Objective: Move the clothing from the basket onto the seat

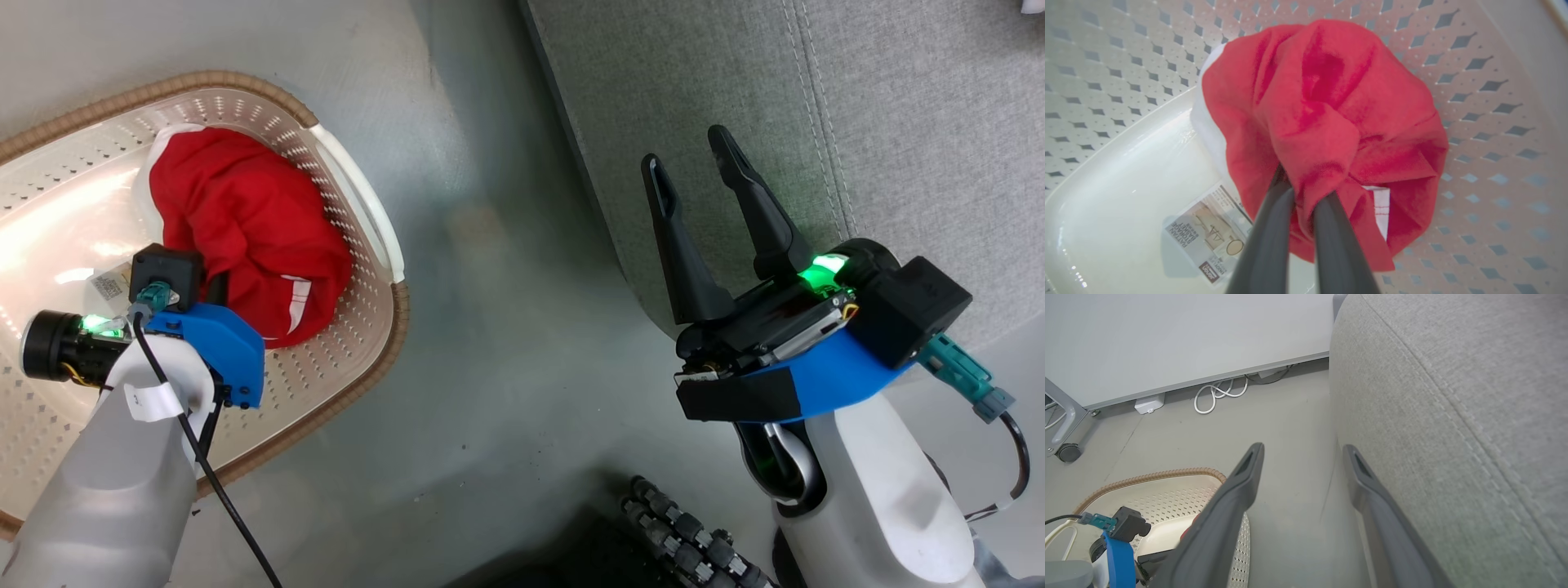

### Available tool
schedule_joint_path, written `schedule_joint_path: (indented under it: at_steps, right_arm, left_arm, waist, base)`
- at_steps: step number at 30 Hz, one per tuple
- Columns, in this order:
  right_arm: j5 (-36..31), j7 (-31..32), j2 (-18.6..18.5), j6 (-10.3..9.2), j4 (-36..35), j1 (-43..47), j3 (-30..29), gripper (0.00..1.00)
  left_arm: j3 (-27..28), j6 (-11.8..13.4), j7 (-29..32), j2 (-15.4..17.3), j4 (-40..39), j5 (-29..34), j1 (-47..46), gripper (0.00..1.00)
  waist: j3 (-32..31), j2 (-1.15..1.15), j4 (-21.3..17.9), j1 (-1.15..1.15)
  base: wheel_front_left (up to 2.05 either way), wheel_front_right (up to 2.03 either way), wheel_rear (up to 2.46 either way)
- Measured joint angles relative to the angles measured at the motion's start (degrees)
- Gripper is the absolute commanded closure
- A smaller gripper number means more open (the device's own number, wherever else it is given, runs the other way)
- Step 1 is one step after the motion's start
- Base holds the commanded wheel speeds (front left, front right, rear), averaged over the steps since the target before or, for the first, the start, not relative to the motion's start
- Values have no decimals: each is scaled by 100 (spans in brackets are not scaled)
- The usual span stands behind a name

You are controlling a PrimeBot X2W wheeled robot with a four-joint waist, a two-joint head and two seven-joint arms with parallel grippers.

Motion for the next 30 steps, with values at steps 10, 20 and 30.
schedule_joint_path:
  at_steps: [10,20,30]
  right_arm:
    - [-58,0,1,0,49,-34,-25,0]
    - [-368,-1,2,0,220,-12,-191,0]
    - [-792,-5,8,0,559,353,-371,0]
  left_arm:
    - [-76,-44,-91,-97,97,-43,-27,100]
    - [-191,-103,-352,-491,391,-145,221,100]
    - [-235,-297,-465,-933,600,-290,672,100]
  waist:
    - [-125,0,87,0]
    - [-845,0,371,0]
    - [-2065,0,748,-1]
  base:
    - [0,0,0]
    - [0,0,0]
    - [0,0,0]
